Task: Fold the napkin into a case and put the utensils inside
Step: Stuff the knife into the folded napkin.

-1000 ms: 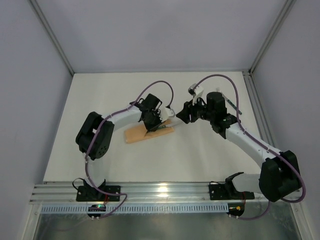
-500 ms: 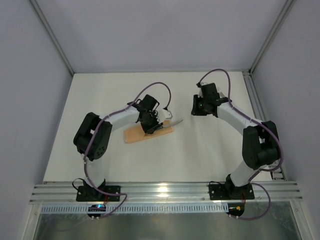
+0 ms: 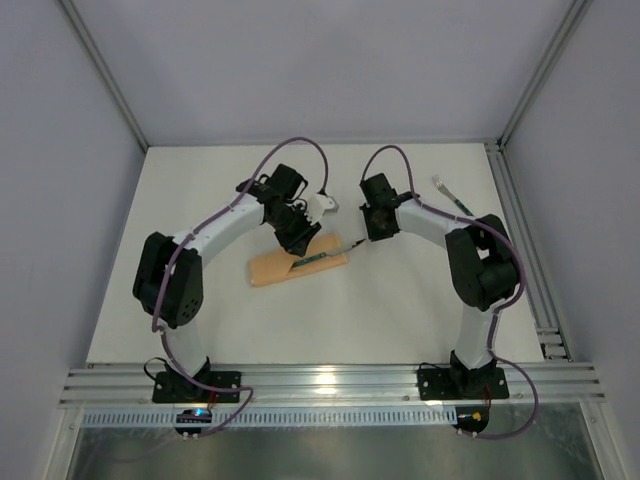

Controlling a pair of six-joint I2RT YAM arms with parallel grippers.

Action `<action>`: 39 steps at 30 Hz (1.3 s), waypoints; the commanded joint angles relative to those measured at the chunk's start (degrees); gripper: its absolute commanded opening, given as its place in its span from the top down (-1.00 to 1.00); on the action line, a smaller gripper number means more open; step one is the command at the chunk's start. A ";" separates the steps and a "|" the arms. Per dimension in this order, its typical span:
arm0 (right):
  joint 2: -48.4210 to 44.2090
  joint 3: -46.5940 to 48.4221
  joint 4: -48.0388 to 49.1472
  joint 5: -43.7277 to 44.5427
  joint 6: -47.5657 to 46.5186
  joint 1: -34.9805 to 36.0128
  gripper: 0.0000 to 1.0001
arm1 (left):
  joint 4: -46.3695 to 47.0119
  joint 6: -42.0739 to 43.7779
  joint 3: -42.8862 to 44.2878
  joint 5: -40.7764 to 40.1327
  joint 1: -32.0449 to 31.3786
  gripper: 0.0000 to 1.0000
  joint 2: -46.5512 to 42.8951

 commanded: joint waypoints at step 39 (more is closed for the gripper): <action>6.50 3.44 0.90 6.21 -14.19 9.52 0.75 | 1.89 -9.19 -17.69 -8.49 21.18 0.50 -0.22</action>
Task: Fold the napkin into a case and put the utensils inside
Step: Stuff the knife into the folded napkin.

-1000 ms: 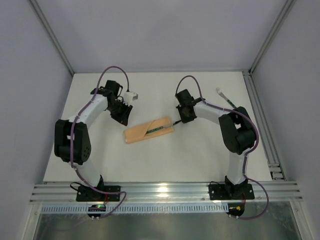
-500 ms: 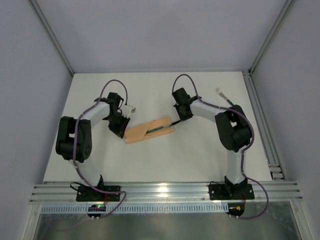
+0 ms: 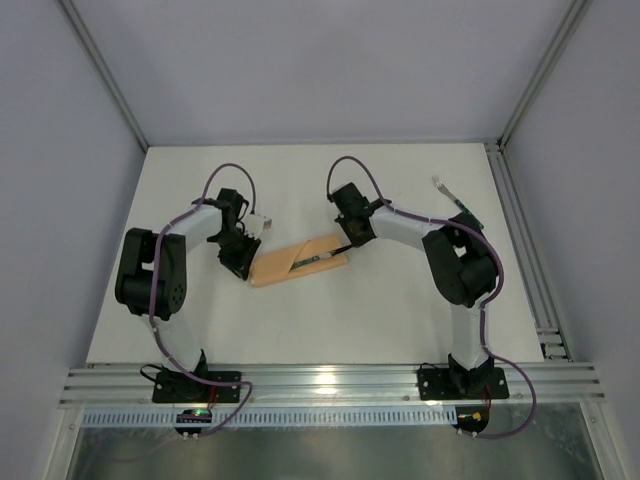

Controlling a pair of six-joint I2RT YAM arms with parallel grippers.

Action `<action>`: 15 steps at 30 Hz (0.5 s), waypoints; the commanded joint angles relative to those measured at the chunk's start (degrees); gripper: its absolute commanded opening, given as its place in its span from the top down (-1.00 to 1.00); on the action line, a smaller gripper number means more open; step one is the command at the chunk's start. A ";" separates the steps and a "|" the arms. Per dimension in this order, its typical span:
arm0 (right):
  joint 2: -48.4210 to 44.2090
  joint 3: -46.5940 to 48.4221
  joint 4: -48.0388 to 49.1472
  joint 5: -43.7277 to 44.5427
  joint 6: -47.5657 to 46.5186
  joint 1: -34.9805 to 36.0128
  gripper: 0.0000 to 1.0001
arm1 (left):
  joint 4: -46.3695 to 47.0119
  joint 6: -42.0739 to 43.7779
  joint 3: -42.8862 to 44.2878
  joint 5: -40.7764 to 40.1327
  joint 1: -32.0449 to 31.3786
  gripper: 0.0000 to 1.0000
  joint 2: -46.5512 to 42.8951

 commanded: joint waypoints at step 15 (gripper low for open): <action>-0.75 -2.57 1.83 -4.08 5.14 5.19 0.75 | 2.66 0.60 -0.78 1.25 0.26 0.49 0.39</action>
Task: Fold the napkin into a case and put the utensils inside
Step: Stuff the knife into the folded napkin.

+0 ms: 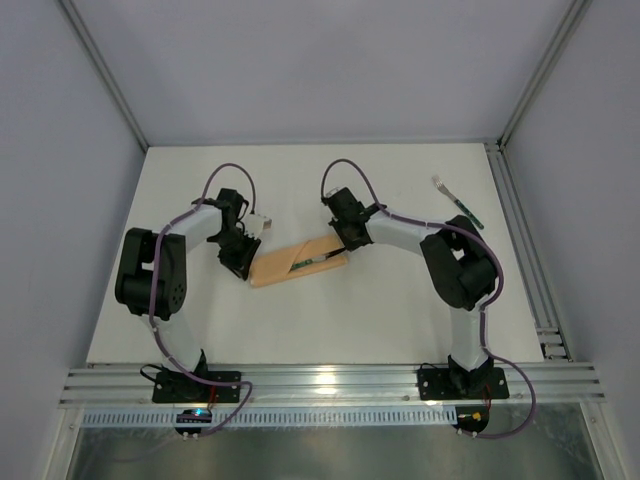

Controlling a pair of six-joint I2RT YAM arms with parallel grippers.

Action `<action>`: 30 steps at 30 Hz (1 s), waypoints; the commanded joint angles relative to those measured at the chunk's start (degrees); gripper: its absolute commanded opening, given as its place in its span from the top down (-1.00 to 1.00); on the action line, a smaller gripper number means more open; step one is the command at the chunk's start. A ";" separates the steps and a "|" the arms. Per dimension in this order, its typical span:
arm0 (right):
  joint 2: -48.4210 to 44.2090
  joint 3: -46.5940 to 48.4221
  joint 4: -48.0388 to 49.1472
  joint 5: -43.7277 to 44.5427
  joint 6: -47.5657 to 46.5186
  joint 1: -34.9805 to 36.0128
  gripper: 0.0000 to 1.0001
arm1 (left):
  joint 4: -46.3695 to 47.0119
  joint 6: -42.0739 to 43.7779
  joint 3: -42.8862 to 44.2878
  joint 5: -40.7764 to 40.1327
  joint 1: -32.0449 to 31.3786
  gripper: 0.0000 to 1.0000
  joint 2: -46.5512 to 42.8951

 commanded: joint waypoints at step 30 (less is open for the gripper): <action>-0.70 -2.40 -4.02 3.12 15.47 7.17 0.77 | 1.93 -0.84 -2.54 1.15 6.19 0.49 -0.44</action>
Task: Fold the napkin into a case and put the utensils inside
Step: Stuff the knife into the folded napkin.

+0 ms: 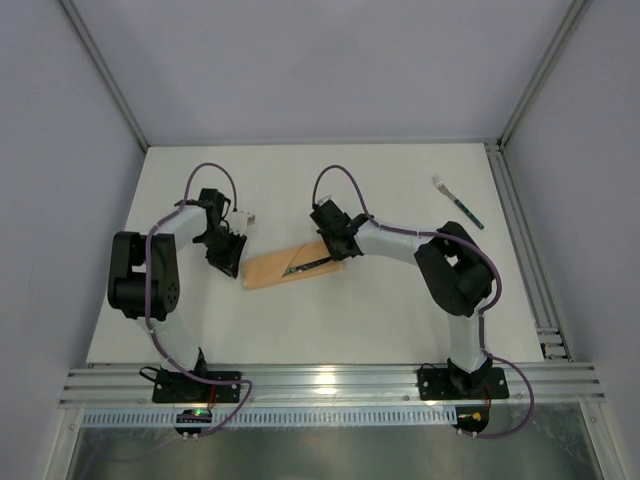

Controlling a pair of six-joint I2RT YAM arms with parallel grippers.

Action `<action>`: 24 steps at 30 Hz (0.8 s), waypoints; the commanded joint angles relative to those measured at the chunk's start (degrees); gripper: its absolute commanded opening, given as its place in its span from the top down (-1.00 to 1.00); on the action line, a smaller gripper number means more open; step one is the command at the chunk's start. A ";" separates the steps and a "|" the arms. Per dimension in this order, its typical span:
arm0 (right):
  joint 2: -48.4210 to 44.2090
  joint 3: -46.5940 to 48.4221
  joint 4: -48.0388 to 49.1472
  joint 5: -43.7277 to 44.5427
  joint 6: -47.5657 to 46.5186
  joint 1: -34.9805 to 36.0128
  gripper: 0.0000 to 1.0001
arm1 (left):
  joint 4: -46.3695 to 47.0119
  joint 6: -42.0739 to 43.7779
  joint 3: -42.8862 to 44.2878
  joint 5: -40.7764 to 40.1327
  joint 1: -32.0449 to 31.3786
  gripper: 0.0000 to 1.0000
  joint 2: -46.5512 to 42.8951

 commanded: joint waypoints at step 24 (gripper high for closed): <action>-2.39 -3.35 1.36 2.64 15.54 4.90 0.74 | 0.87 -0.34 -3.29 5.41 0.46 0.76 1.17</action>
